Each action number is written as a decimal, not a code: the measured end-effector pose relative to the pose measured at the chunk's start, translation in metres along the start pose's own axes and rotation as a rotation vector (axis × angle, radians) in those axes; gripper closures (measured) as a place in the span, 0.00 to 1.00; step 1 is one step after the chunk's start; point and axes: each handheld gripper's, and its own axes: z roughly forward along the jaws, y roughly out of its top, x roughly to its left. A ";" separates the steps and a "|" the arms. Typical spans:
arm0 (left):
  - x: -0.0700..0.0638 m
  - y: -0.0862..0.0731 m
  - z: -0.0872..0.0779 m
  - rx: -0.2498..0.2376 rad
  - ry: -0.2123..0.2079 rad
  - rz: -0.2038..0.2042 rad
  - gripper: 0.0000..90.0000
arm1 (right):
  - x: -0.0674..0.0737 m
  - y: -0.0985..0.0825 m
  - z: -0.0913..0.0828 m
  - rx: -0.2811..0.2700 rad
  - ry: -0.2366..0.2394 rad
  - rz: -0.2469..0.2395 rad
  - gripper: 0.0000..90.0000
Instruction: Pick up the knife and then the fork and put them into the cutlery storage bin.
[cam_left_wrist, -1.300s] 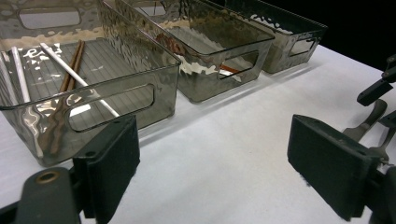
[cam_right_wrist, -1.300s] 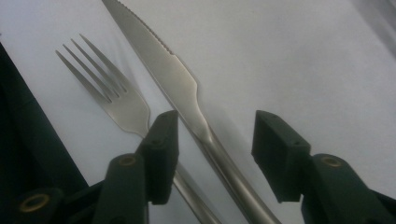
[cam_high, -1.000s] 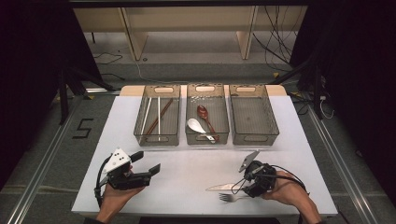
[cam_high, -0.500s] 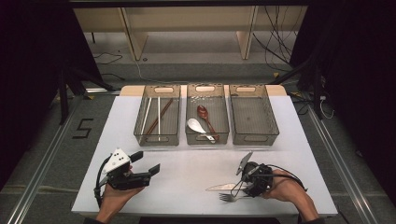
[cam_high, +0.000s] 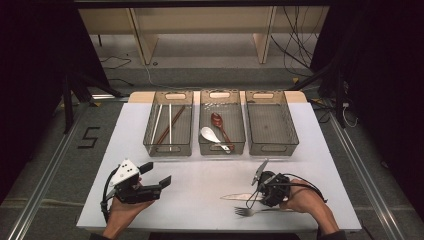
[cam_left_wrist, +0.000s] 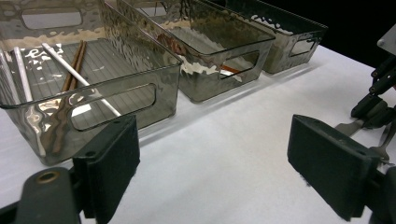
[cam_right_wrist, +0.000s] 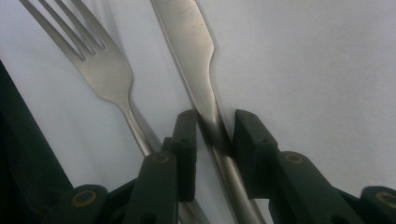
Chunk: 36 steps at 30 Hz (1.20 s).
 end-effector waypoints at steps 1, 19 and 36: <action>0.000 0.000 0.000 0.000 0.000 0.002 0.18 | 0.000 0.001 0.000 0.001 -0.001 0.001 0.80; 0.000 0.000 0.000 0.000 -0.002 0.000 0.18 | -0.002 0.012 0.002 0.071 0.004 -0.091 0.89; 0.001 0.000 0.000 0.001 0.000 0.000 0.18 | -0.006 0.013 -0.001 0.060 -0.003 -0.061 0.90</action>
